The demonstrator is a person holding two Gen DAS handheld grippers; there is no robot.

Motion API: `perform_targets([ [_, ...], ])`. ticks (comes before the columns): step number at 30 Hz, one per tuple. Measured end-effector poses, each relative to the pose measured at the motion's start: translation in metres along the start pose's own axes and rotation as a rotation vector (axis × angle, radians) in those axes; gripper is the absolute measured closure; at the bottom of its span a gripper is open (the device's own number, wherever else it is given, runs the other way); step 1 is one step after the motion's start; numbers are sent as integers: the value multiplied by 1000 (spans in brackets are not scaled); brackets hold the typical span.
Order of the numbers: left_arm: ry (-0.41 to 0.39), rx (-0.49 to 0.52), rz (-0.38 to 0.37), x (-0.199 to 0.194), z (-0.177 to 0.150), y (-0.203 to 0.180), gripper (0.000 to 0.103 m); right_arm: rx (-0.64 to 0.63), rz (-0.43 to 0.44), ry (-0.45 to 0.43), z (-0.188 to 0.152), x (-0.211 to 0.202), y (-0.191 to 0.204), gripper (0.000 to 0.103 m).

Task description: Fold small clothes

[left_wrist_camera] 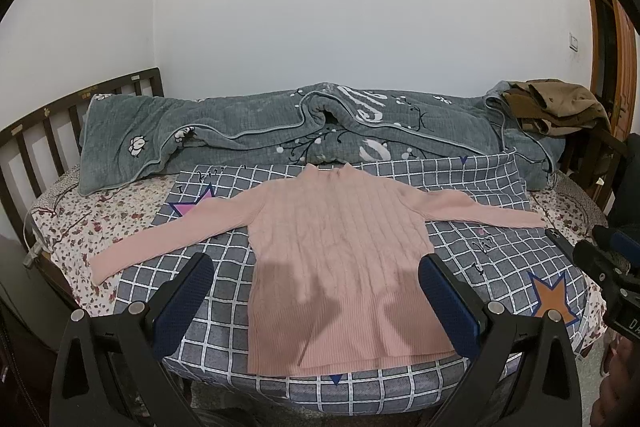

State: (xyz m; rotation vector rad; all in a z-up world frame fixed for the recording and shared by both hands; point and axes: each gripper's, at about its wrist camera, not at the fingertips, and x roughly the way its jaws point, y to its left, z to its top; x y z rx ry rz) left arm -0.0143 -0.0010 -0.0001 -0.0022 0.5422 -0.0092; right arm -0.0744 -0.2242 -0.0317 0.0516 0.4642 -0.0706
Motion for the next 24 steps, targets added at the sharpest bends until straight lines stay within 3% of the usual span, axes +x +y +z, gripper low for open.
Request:
perform_targets([
  [16,-4,1,-2,0,8,8,0,5,-6,21,1,6,0,4],
  [24,-6,-31,-16,23,17,21,0,21,29,43,3,21,-2,4],
])
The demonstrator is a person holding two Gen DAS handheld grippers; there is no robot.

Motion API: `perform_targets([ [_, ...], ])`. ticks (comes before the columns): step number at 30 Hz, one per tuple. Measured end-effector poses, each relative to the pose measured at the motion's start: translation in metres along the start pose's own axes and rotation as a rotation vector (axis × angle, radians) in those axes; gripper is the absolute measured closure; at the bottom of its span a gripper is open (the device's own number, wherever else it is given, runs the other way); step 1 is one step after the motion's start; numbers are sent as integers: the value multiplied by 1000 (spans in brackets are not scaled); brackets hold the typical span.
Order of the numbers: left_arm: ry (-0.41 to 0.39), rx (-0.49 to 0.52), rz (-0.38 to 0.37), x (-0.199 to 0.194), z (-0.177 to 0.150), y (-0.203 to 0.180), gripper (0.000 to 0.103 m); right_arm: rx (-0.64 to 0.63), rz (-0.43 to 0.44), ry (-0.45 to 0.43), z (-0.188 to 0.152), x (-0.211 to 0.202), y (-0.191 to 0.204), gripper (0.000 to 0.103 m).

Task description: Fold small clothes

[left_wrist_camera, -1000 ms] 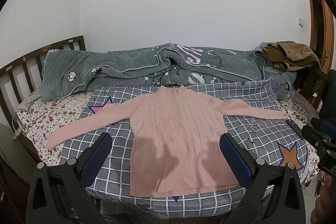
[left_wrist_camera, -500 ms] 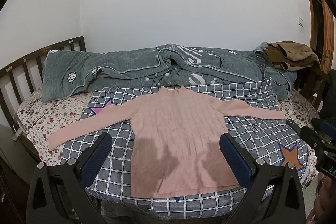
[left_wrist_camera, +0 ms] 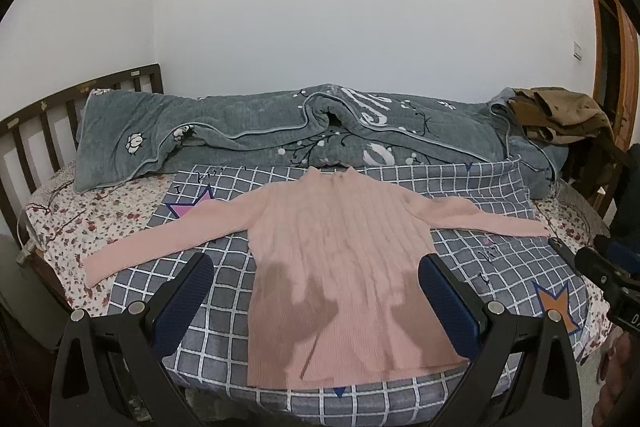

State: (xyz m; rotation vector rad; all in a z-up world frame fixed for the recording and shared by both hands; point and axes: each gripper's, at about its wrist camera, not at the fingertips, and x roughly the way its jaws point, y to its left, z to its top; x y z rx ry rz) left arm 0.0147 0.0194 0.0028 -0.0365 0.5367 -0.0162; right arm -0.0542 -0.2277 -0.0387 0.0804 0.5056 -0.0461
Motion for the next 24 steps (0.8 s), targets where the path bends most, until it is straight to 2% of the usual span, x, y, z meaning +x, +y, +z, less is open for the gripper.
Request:
perform_targets([
  [6,23,-19,-19,34,-10,17,0,-41,-7,-36,1,22,8,4],
  [11,112,-73,-36,89,-31,48,0,-56,43,16,-4,65,18,4],
  [14,155,-122,-6,125,-42,76,1,-73,55,45,-7,97,26,5],
  [16,187,-160,23,152,-49,103,1,-73,76,68,-7,123,33,6],
  [20,185,-257,100,181,-63,163,5,-63,130,111,-2,170,45,10],
  [22,189,-343,122,193,-71,200,7,-73,144,105,1,188,52,11],
  [24,200,-455,100,204,-82,242,7,-89,147,73,4,205,59,14],
])
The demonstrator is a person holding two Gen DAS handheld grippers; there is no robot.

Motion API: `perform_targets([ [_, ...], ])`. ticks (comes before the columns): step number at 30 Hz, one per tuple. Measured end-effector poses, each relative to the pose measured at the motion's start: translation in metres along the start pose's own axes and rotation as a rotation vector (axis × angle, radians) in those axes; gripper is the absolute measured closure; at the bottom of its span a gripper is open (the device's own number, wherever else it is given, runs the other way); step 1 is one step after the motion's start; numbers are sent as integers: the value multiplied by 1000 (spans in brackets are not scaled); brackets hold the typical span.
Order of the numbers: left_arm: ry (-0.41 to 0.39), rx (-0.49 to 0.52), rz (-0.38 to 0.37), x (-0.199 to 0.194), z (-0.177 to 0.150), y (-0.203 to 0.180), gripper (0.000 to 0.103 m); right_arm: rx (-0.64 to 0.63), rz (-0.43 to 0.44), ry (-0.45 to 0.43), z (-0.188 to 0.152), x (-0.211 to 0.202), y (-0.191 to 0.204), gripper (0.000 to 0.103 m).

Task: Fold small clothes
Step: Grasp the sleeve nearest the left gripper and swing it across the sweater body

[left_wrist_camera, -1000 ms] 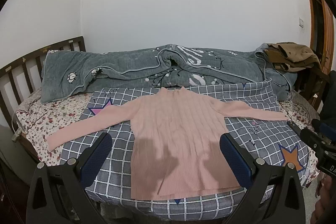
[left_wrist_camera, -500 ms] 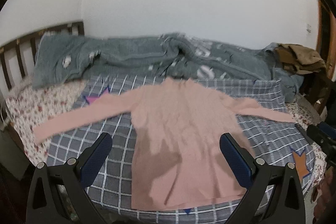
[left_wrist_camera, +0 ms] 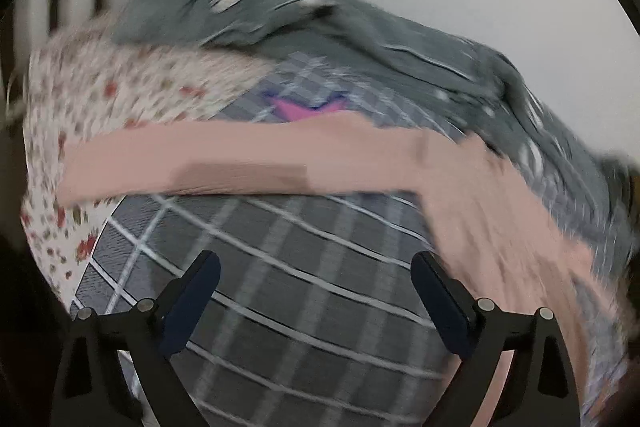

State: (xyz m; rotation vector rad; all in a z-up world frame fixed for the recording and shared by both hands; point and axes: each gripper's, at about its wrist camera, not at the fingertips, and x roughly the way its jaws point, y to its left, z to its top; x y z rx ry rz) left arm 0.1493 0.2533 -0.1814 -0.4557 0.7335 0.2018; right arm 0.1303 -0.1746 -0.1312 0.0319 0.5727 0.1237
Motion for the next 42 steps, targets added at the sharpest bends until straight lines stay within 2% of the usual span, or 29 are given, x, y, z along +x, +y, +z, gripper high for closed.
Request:
perform_targets([
  [2,22,-102,-7,13,7,32,9,-23,12,-24,2,16,5,16],
  [5,27,-243,-2,26,9,76,20,-38,34,-40,-2,35,7,16],
  [8,-26,-311,-19,29,17,103,24,-34,-12,-63,-17,50,-2,17],
  [10,-52,-355,6,32,20,117,31,-10,-23,-32,-24,58,-12,20],
  [13,-55,-424,-11,40,21,132,41,22,-17,-10,-25,62,-21,20],
  [15,-74,-436,-10,39,22,134,48,28,-18,-24,-26,61,-24,20],
  [17,-84,-424,38,40,23,135,65,29,-16,-20,-28,62,-25,20],
  [19,-96,-420,74,39,22,137,76,26,-4,-26,-30,62,-26,20],
  [20,-100,-418,78,39,24,140,87,23,-4,-28,-31,61,-26,20],
  [22,-111,-398,77,37,26,140,95,-5,-17,-26,-31,59,-26,20],
  [24,-145,-367,102,30,27,134,96,-25,-33,-47,-31,52,-29,20],
  [27,-217,-251,191,16,35,105,96,-2,-27,-91,-28,38,-43,20],
  [31,-308,-147,215,-6,46,57,96,27,-62,-118,-27,26,-66,20],
  [33,-316,-66,182,-12,62,22,97,52,-72,-132,-25,20,-80,20],
  [36,-349,73,138,-25,81,-46,97,114,-76,-143,-25,15,-106,20],
  [38,-359,144,82,-31,87,-99,97,138,-83,-136,-25,16,-118,20],
  [40,-319,222,2,-27,88,-156,97,133,-124,-131,-26,15,-126,22],
  [42,-290,294,-58,-18,81,-210,97,80,-215,-159,-27,8,-132,22],
])
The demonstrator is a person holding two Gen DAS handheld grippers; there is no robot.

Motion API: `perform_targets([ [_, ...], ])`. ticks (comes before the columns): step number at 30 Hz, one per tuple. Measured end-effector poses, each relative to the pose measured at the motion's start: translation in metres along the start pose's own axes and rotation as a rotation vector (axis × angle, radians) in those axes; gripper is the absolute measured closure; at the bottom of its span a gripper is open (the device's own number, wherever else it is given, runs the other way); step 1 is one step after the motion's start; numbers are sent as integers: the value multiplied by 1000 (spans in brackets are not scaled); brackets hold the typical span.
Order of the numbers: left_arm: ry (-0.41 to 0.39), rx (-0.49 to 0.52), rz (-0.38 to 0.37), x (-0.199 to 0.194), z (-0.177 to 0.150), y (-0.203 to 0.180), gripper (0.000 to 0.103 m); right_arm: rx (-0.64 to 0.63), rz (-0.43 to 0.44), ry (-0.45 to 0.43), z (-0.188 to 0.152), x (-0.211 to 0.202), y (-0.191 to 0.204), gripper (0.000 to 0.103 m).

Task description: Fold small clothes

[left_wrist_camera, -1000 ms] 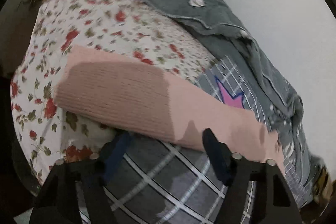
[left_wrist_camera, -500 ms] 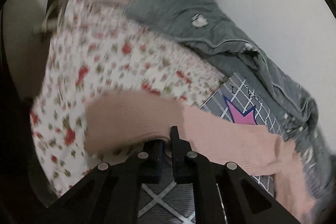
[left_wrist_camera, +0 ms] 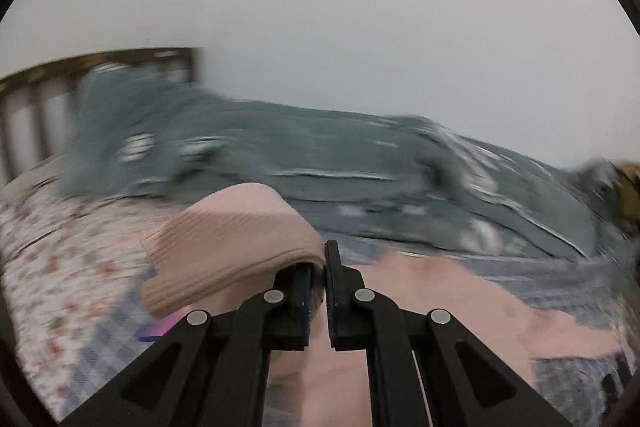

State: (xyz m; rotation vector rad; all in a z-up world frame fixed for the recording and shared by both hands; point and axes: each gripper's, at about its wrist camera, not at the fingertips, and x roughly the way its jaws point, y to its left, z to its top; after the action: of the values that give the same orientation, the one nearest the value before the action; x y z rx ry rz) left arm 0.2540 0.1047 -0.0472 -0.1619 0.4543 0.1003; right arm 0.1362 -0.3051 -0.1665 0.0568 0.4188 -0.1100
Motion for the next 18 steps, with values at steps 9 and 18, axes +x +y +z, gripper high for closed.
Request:
perform_targets([
  [9,177,284,-203,65,-79,-223,96,54,-31,-12,0,-6,-40,22],
  [18,284,381,-255,76,-118,-254,91,74,-17,1,4,4,-51,22],
])
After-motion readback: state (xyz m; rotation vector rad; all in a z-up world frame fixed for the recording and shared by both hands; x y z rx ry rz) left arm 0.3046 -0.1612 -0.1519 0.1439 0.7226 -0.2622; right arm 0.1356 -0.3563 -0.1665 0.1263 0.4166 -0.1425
